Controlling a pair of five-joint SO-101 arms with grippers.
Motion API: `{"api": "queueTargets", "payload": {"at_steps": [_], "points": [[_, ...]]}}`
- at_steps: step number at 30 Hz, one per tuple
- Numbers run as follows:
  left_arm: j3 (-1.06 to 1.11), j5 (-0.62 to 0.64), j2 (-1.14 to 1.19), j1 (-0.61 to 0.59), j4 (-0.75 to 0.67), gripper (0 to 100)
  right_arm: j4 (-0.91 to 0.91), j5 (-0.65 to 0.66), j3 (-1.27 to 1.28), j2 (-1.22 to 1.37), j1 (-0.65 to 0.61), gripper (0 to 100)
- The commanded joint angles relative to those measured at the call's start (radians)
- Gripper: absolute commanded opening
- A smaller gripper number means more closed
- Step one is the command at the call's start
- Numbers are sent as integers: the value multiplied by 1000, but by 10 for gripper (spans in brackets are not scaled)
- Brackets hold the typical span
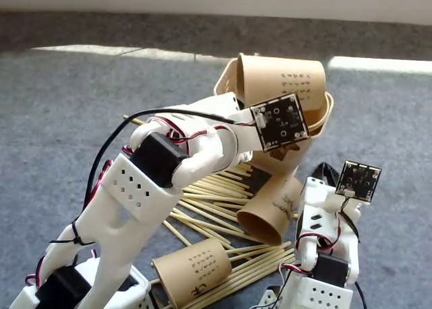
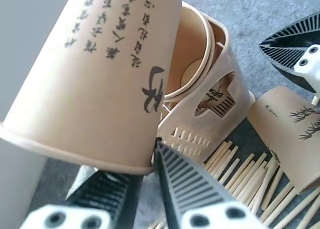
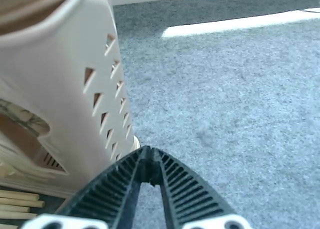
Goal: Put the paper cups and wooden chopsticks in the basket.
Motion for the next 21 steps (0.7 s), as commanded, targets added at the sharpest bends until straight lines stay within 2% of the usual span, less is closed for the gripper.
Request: {"api": "queueTargets", "payload": {"at_steps": [1,8,16,21], "points": [[-56,-15,-25,8,2,5,-24,11,-5,-5,-36,11],[-119,-15,91,-12,21,5,-24,11,-5,-5,-35,11],[-377,-40,214,-12,265,5,-24,11,-5,-5,-33,11],[-458,-84,298,-10,356,7,-24,11,-5,-5,-33,11]]}}
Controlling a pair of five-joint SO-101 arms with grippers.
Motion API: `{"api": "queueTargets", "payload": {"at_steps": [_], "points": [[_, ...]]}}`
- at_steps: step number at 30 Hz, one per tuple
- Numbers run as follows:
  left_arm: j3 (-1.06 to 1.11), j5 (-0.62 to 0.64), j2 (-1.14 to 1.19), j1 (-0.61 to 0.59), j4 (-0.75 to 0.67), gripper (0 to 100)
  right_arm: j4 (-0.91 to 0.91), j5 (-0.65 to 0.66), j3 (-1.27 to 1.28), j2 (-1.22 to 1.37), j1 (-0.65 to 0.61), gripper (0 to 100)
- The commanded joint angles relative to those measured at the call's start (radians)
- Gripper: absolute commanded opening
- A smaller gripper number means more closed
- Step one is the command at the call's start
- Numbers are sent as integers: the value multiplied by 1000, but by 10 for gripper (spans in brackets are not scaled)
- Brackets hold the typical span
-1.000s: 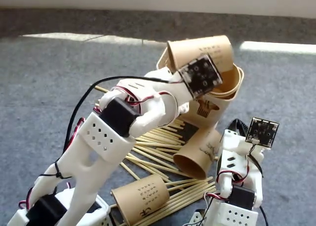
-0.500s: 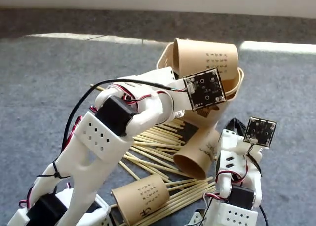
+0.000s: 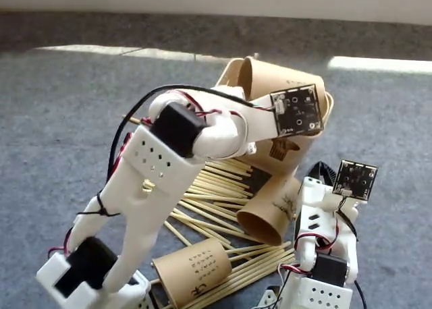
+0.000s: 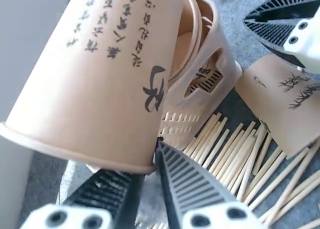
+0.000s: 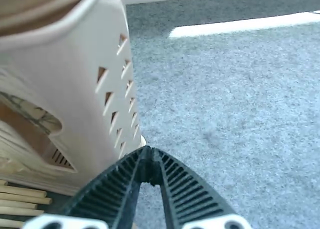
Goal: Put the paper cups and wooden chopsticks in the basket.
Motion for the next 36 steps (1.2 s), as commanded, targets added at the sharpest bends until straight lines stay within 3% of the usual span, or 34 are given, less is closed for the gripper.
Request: {"api": "queueTargets", "payload": {"at_steps": [1,8,20,29,36], "points": [[-90,-15,24,-5,40,8,-24,11,-5,-5,-5,11],[-162,-9,48,-15,44,133,-24,11,-5,-5,-5,11],[-315,87,61,-4,34,141,-24,11,-5,-5,-8,11],[-302,301,61,-2,-206,139,-24,11,-5,-5,-8,11],[-173,373,61,12,-399,136,-24,11,-5,-5,-8,11]]}}
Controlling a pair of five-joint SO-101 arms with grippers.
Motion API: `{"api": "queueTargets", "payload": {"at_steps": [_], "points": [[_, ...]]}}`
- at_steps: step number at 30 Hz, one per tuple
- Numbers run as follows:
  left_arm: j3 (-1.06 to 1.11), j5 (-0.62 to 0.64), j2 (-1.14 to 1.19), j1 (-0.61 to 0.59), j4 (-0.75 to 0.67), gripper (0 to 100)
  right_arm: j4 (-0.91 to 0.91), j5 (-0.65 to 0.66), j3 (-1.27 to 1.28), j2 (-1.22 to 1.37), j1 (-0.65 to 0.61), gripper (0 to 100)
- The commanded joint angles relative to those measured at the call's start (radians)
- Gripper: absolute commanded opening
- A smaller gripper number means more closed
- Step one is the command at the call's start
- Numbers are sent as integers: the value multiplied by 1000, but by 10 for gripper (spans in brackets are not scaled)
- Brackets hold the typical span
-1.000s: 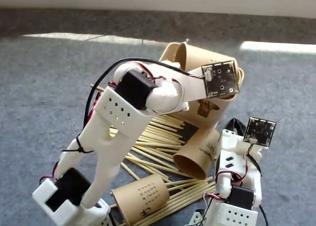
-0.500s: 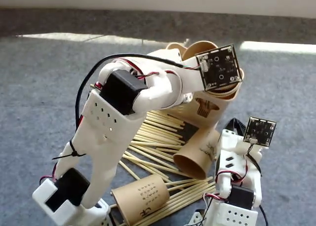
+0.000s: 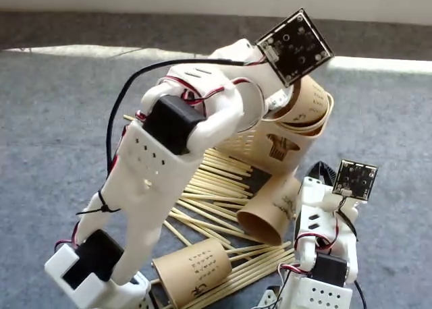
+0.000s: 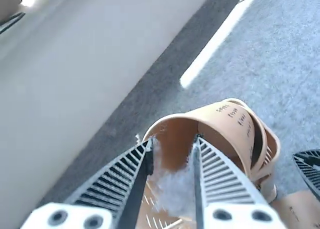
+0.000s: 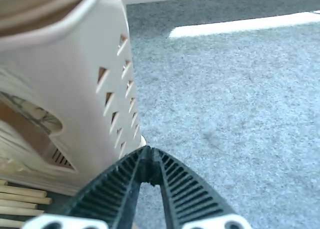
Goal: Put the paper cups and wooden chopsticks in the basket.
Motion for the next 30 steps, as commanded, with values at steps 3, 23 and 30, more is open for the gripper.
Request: {"api": "queueTargets", "payload": {"at_steps": [3,23,30], "points": [[67,40,-1,25,-153,136,-24,11,-5,-5,-8,11],[186,32,-13,77,-270,136,-24,11,-5,-5,-8,11],[74,34,-13,64,-184,136,-24,11,-5,-5,-8,11]]}}
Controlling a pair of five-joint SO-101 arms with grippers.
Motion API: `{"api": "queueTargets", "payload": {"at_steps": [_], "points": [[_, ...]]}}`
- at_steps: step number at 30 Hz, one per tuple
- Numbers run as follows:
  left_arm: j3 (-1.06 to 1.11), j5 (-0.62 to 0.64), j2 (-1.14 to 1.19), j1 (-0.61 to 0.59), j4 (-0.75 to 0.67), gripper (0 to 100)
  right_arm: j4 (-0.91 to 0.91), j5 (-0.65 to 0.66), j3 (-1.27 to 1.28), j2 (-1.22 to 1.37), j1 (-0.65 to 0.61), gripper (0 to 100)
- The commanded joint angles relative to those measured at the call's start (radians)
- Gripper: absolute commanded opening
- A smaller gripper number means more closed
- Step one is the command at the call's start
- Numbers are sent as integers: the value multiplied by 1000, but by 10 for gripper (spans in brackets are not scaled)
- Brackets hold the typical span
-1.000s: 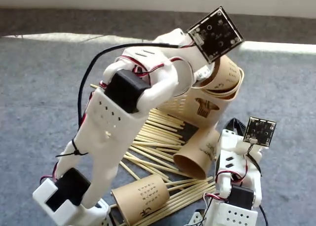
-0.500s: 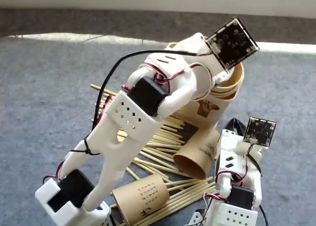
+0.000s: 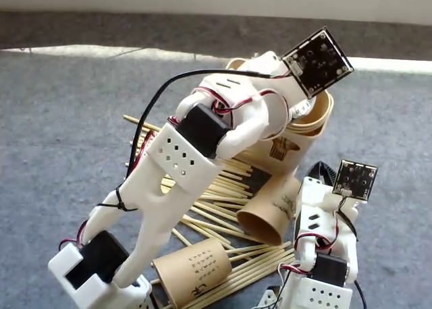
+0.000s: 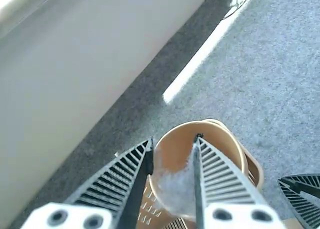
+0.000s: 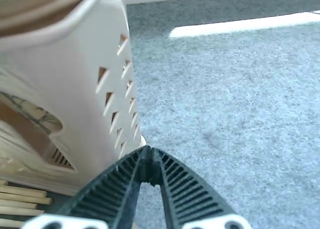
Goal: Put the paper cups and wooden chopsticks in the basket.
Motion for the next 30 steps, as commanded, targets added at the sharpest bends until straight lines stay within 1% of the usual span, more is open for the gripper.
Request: {"api": "queueTargets", "payload": {"at_steps": [1,9,22,27,30], "points": [[-104,5,-15,-4,28,136,-24,11,-5,-5,-8,11],[-110,8,-1,4,26,136,-24,11,-5,-5,-8,11],[64,8,145,1,28,136,-24,11,-5,-5,-4,11],[54,8,131,-2,5,136,-24,11,-5,-5,-4,11],[1,8,79,-4,12,136,-24,11,-5,-5,-4,11]]}}
